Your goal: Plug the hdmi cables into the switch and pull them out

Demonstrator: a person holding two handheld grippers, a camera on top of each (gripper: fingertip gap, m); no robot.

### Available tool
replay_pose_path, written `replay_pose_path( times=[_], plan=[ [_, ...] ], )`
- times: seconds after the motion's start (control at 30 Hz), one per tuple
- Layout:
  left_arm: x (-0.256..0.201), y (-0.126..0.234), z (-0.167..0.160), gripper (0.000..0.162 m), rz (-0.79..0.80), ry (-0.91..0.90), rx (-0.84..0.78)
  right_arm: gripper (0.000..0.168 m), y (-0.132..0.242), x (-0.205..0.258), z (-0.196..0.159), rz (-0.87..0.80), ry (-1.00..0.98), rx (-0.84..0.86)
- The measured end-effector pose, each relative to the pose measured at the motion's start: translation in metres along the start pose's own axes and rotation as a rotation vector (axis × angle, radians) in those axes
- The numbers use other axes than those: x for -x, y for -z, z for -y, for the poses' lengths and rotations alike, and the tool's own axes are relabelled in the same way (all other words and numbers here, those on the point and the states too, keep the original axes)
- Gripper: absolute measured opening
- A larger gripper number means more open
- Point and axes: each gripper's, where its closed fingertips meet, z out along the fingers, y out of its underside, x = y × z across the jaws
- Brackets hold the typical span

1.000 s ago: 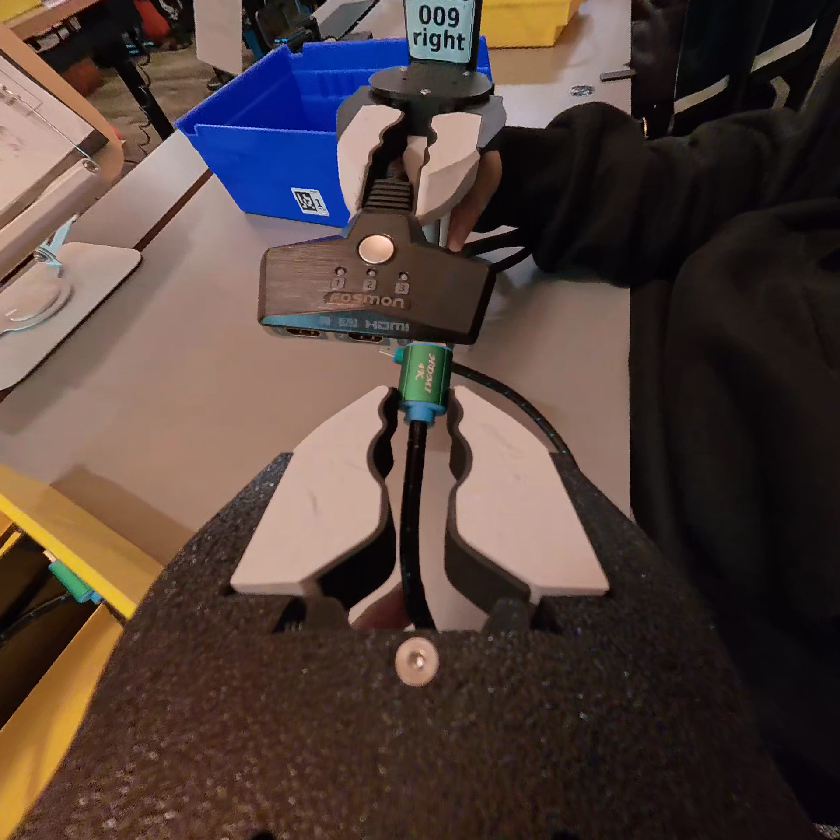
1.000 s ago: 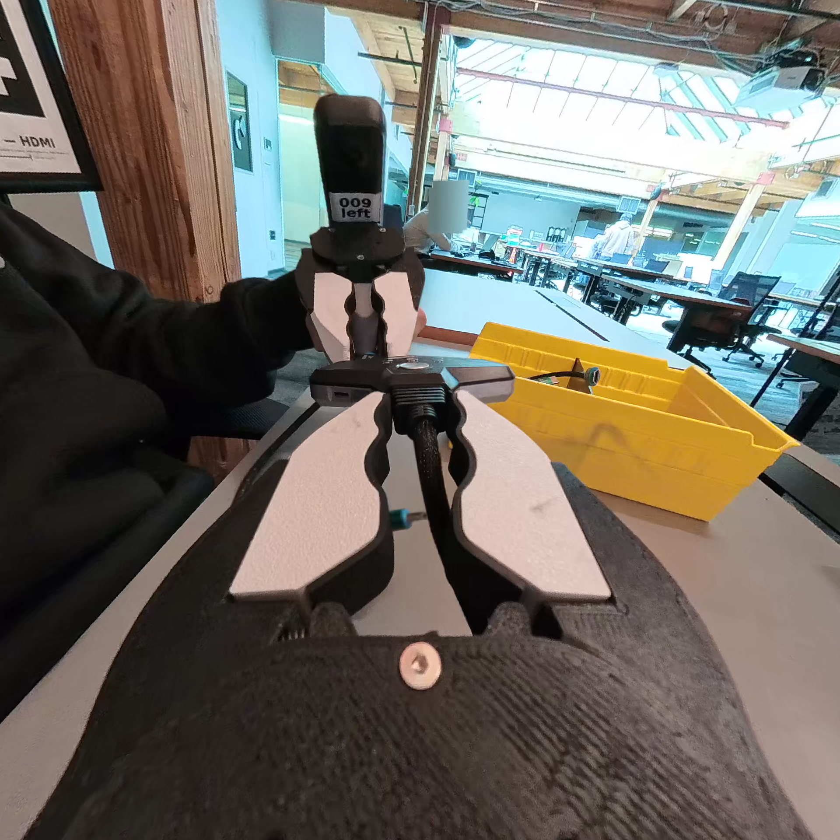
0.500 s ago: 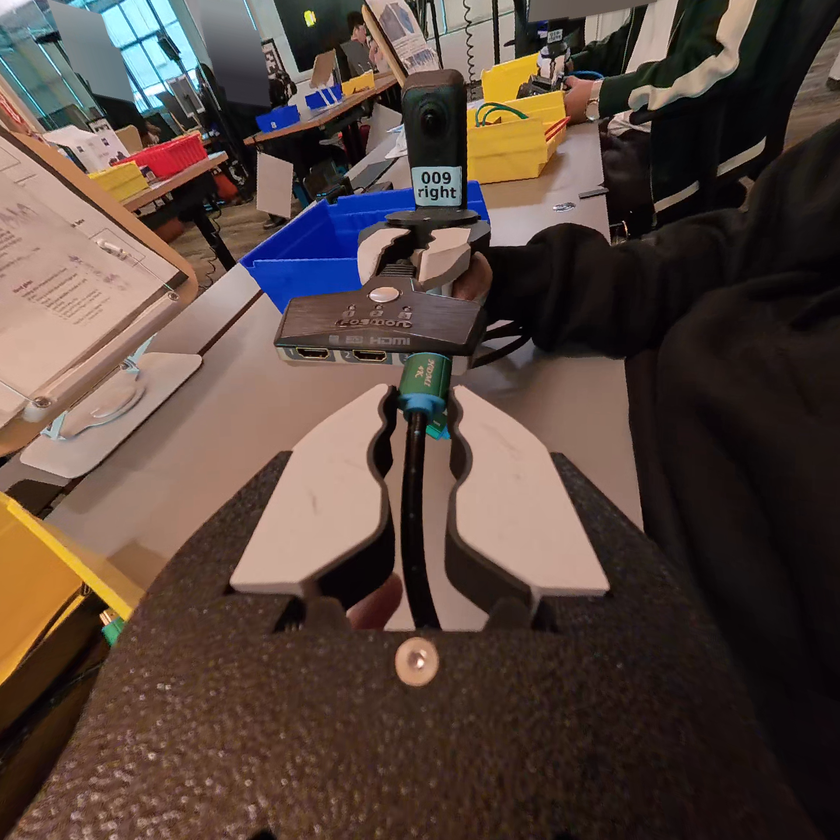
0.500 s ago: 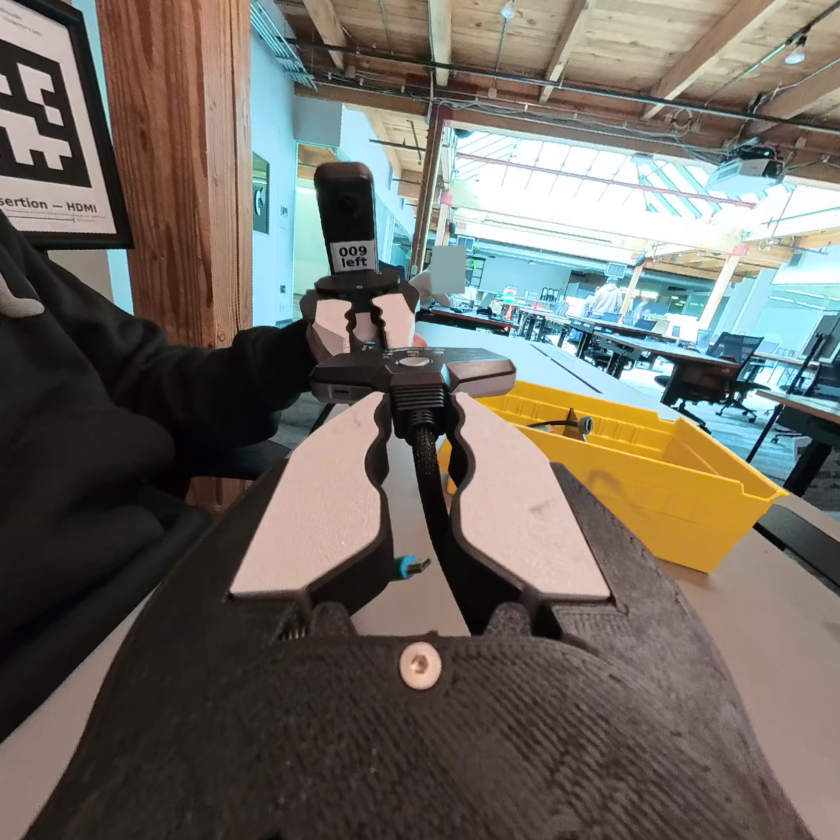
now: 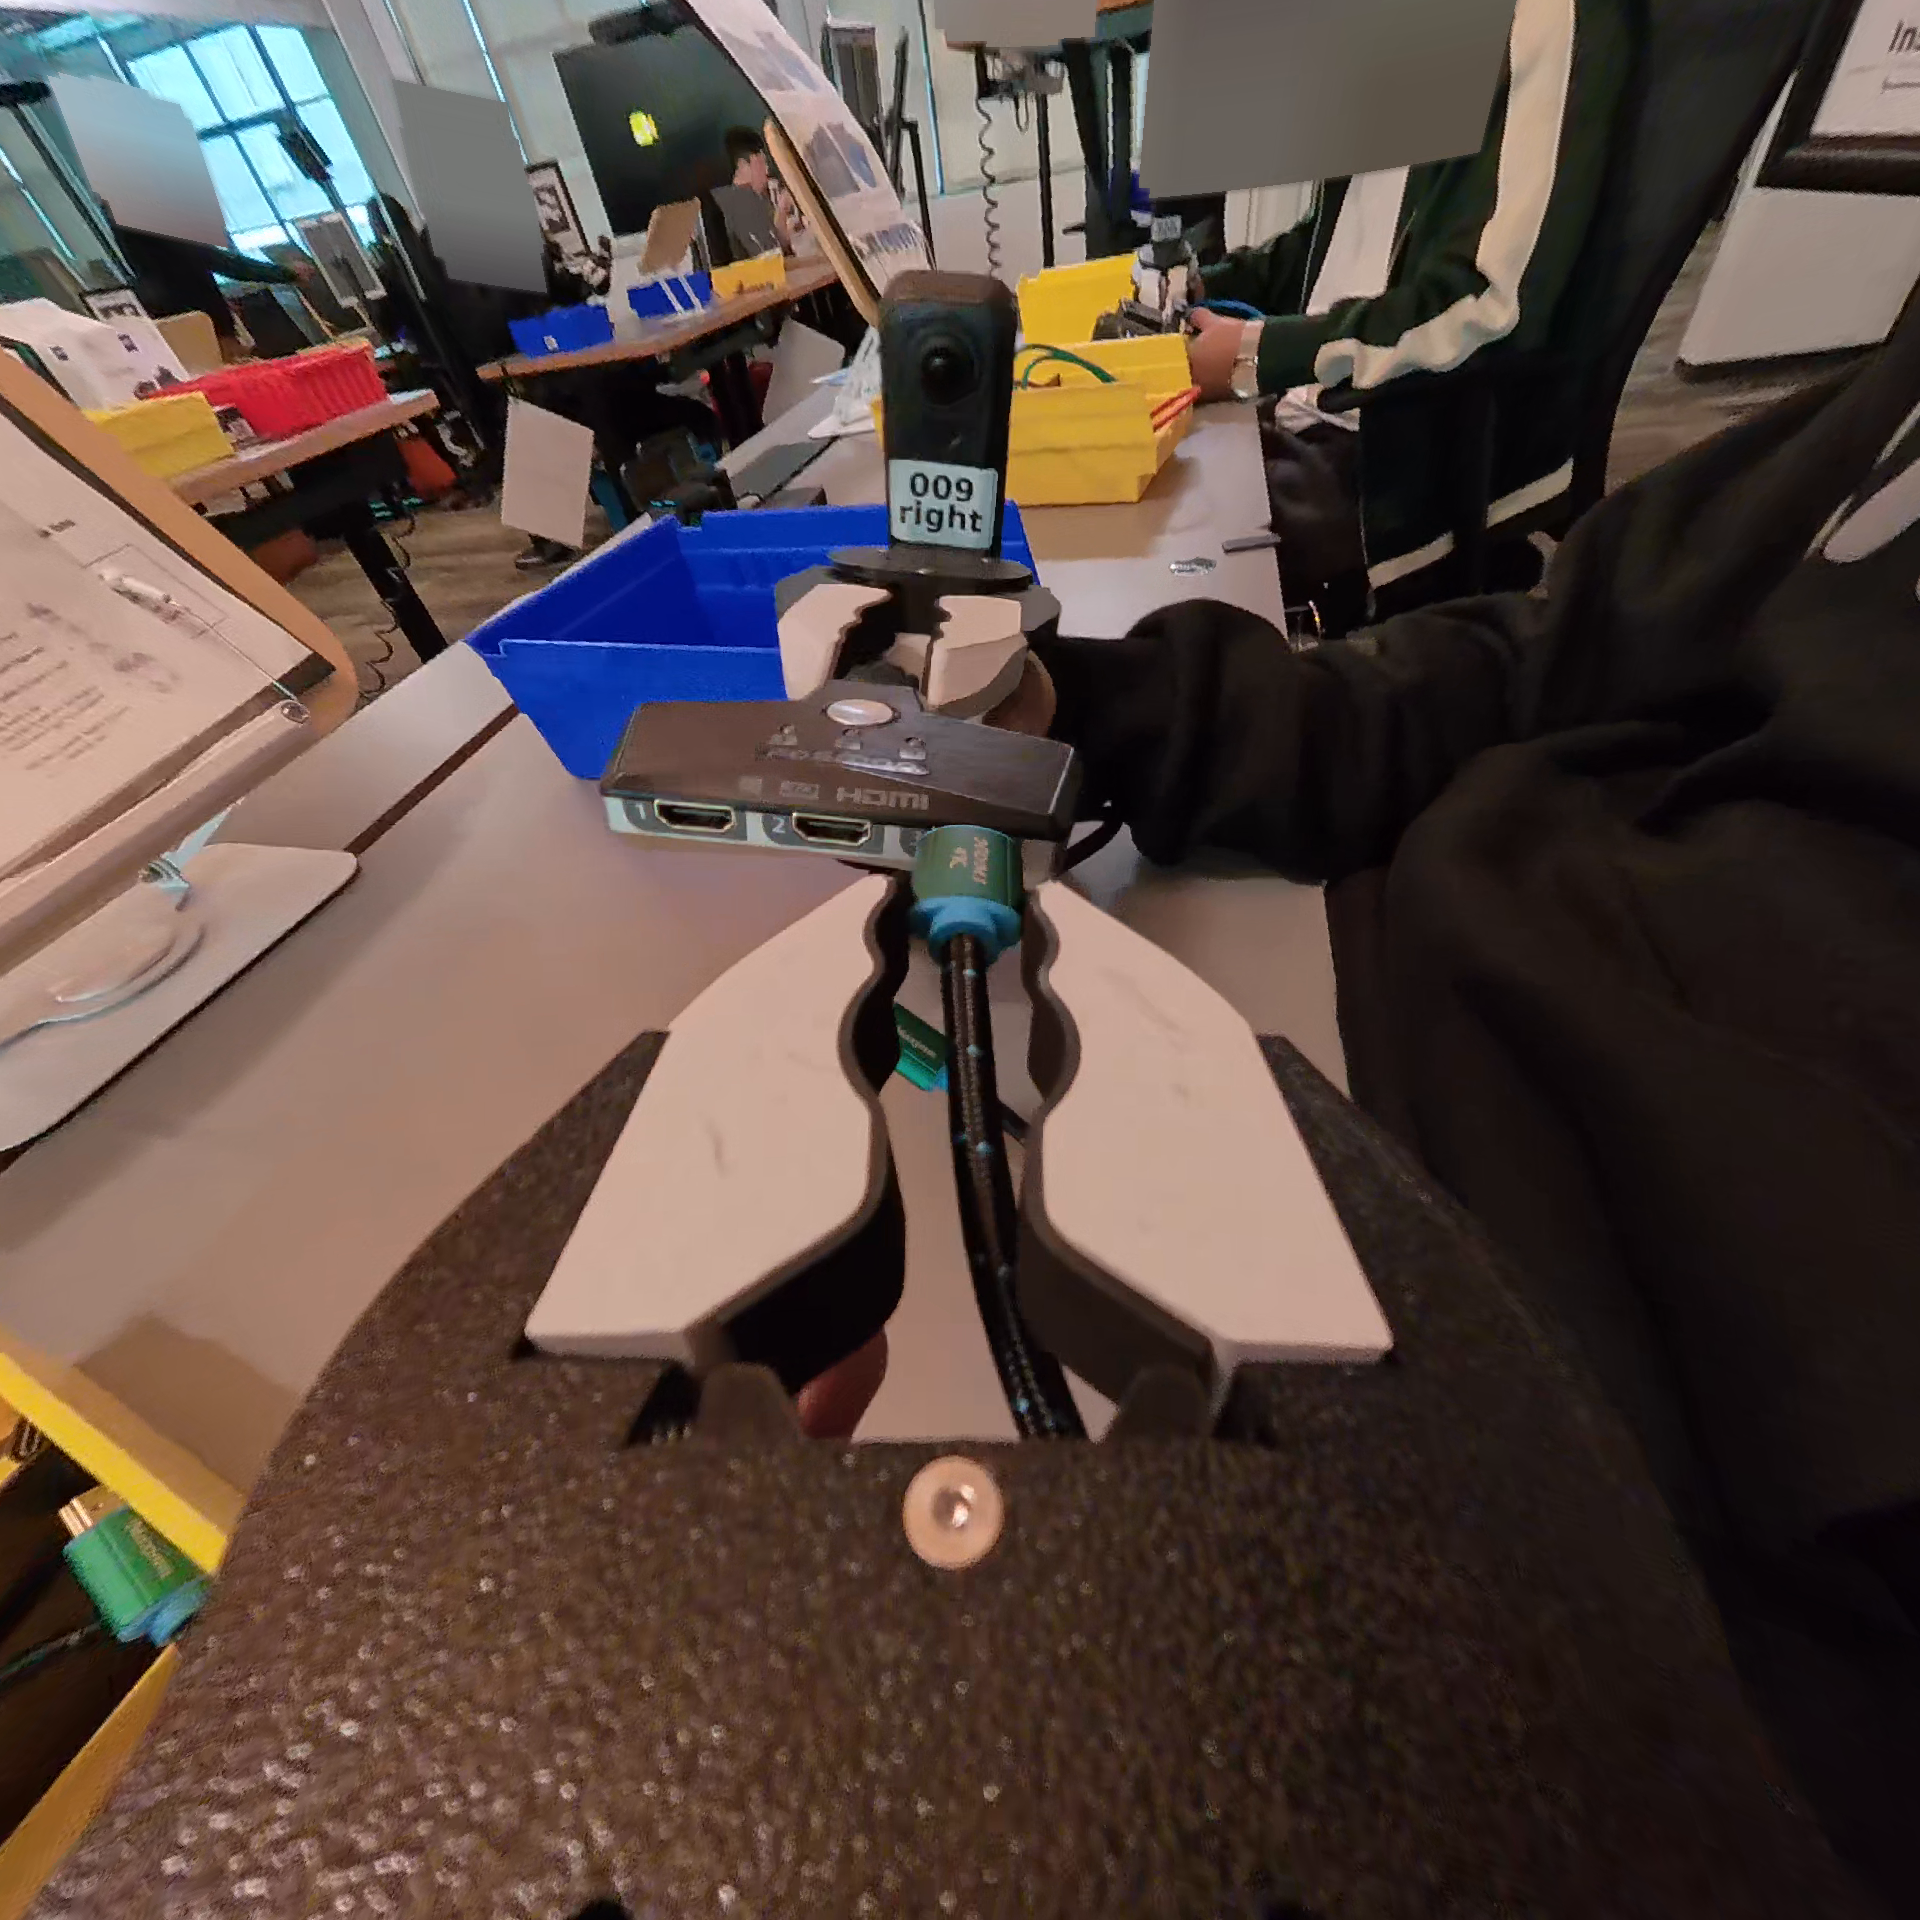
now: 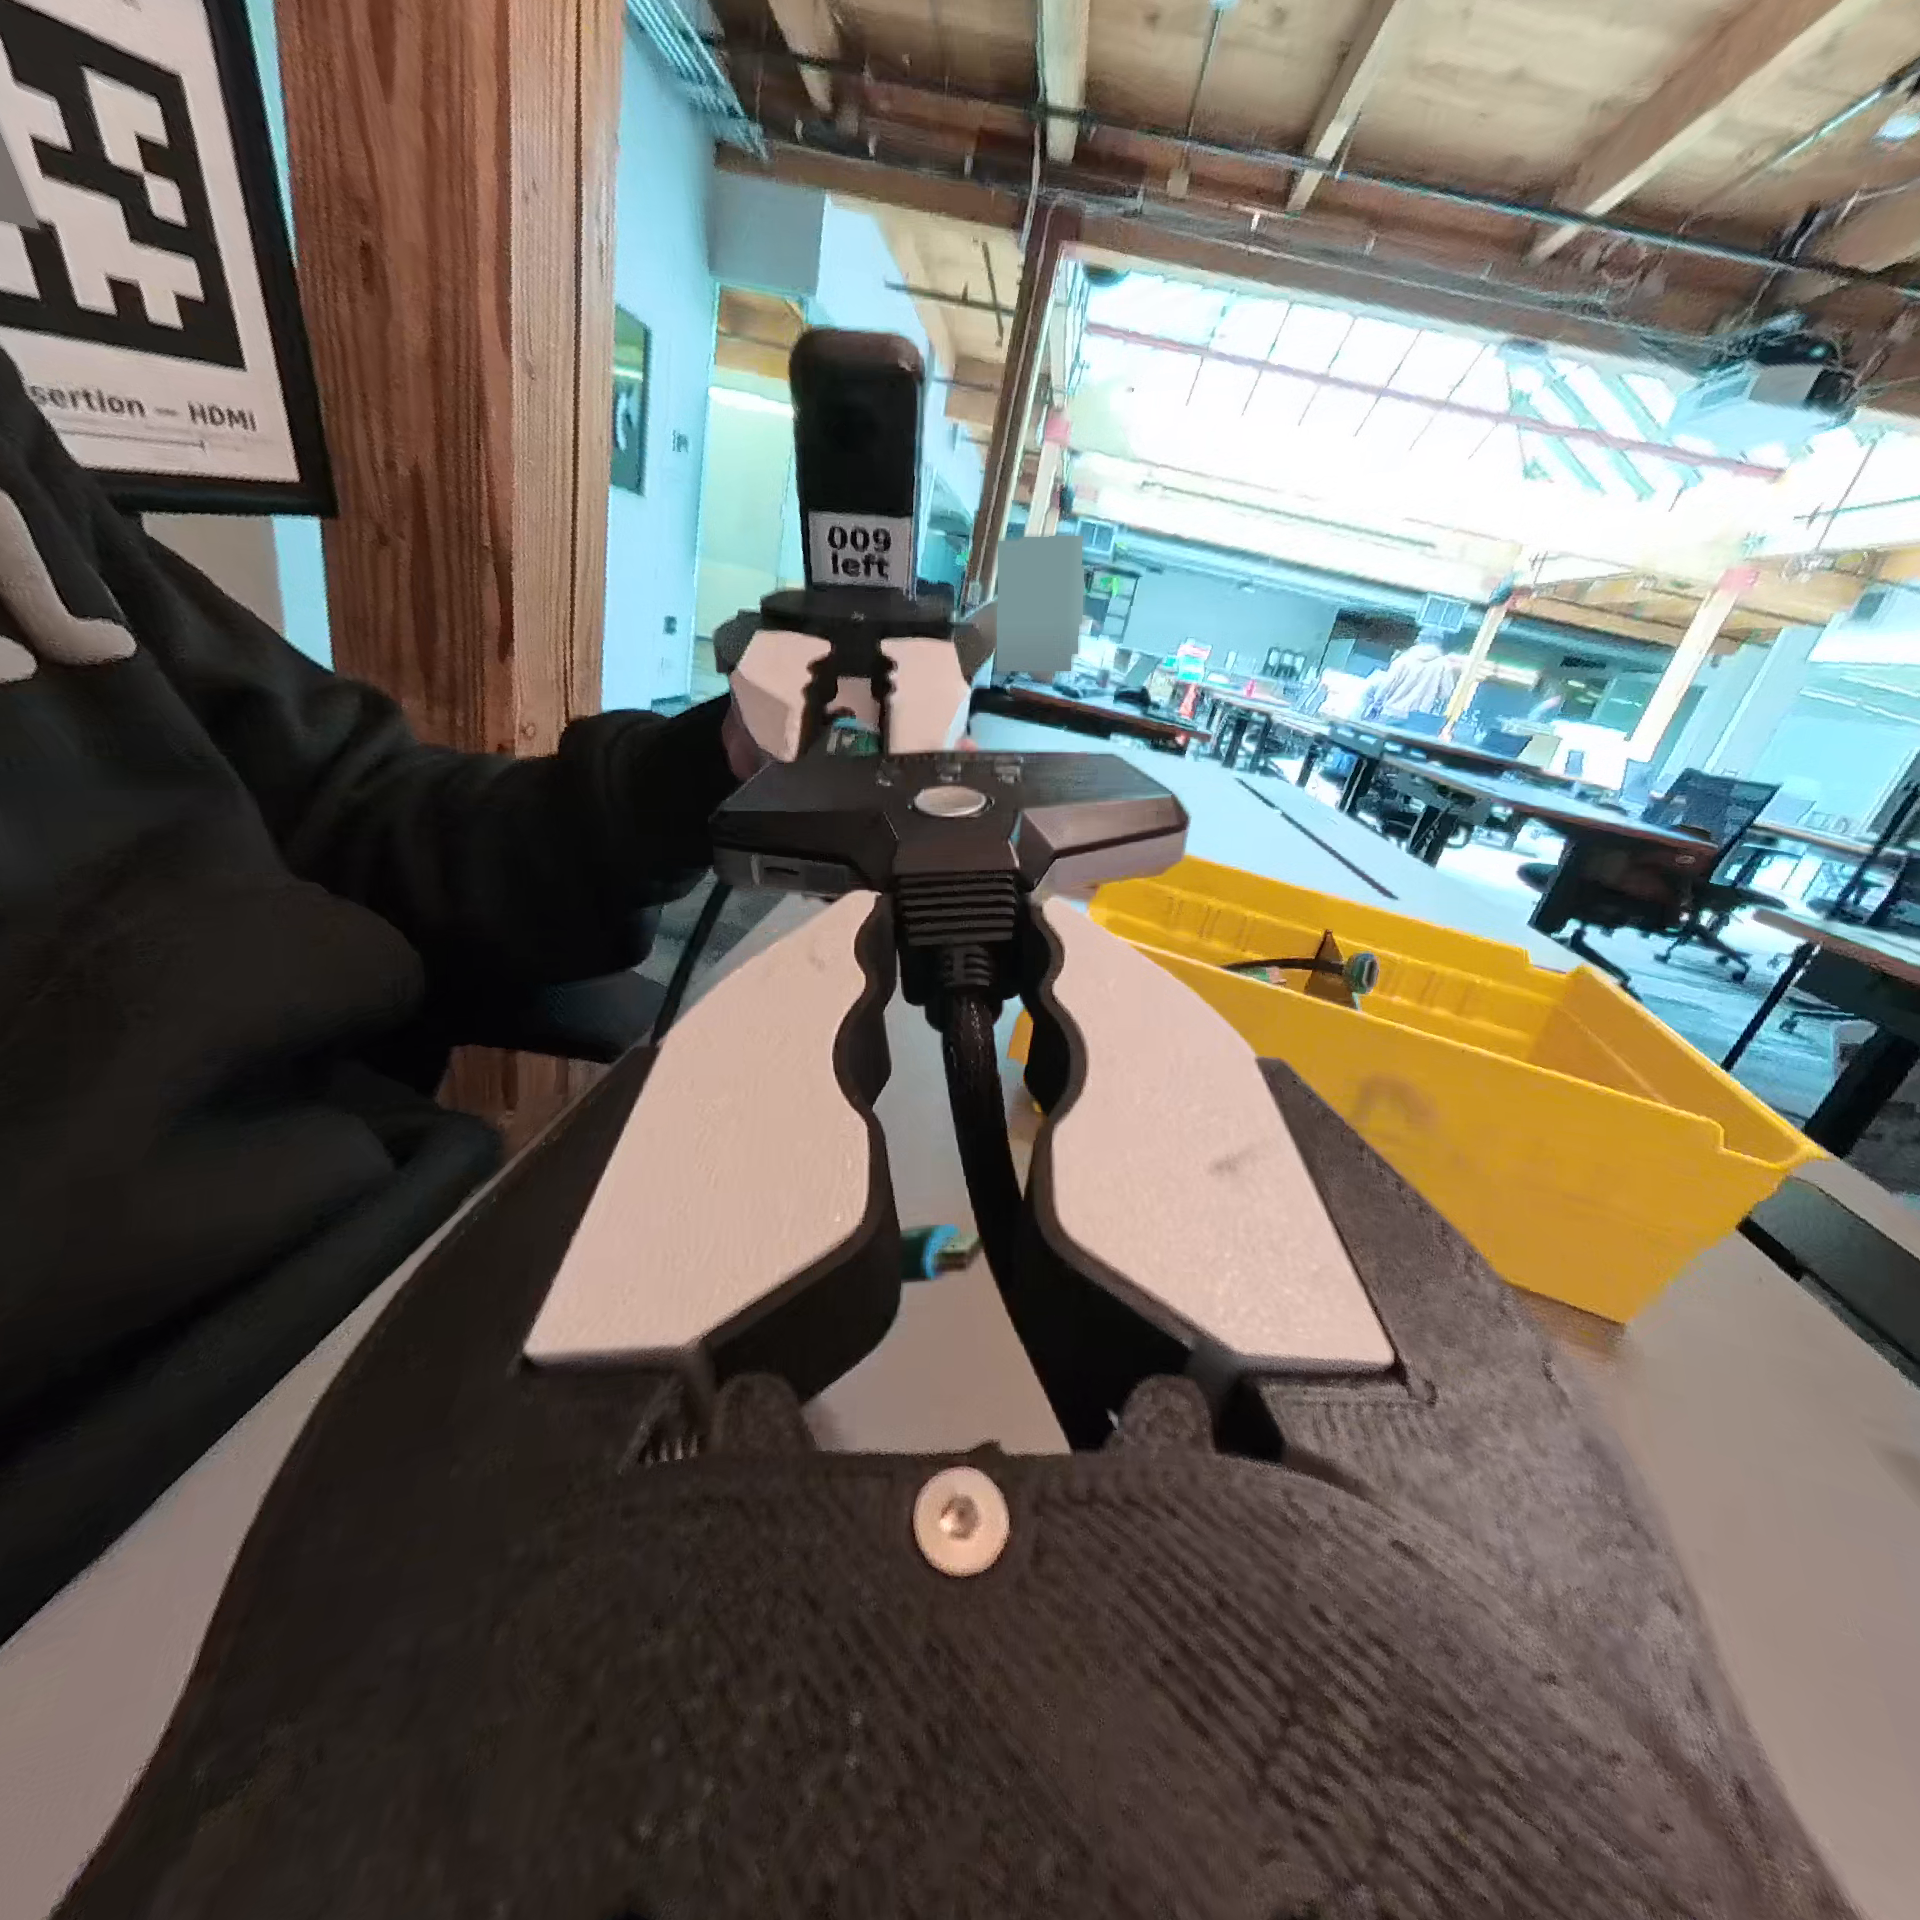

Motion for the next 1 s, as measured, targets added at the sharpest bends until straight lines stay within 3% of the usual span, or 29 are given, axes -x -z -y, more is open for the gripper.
replay_pose_path(
  times=[0.1,0.27,0.37,0.53,0.63,0.7,0.77,0.9,1.0],
  plan=[
    [0.001,0.0,0.004,0.02,0.016,0.009,0.005,0.023,0.0,-0.001,0.001,-0.007,-0.003,-0.01],
    [0.007,0.001,-0.022,0.02,0.058,-0.024,0.186,0.023,-0.002,-0.002,-0.012,-0.023,0.018,0.075],
    [0.01,-0.001,-0.029,0.02,0.07,-0.022,0.214,0.023,-0.001,-0.005,-0.013,-0.037,0.023,0.085],
    [0.024,0.004,0.006,0.024,0.175,-0.115,-0.028,0.023,0.004,-0.015,0.005,-0.098,0.031,-0.013],
    [0.042,0.052,0.05,0.031,0.349,-0.089,-0.273,0.023,0.012,-0.024,0.006,-0.148,0.029,-0.026],
    [0.069,0.093,0.049,0.025,0.531,0.017,-0.295,0.023,0.015,-0.028,0.013,-0.181,0.047,-0.076],
    [0.091,0.119,0.02,0.026,0.683,0.067,-0.156,0.023,0.015,-0.027,0.016,-0.18,0.051,-0.095],
    [0.127,0.156,-0.059,0.041,0.947,0.13,0.276,0.023,0.015,-0.03,0.012,-0.197,0.064,-0.066],
    [0.143,0.163,-0.09,0.045,1.032,0.116,0.441,0.023,0.013,-0.024,0.007,-0.154,0.062,-0.04]
  ],
)
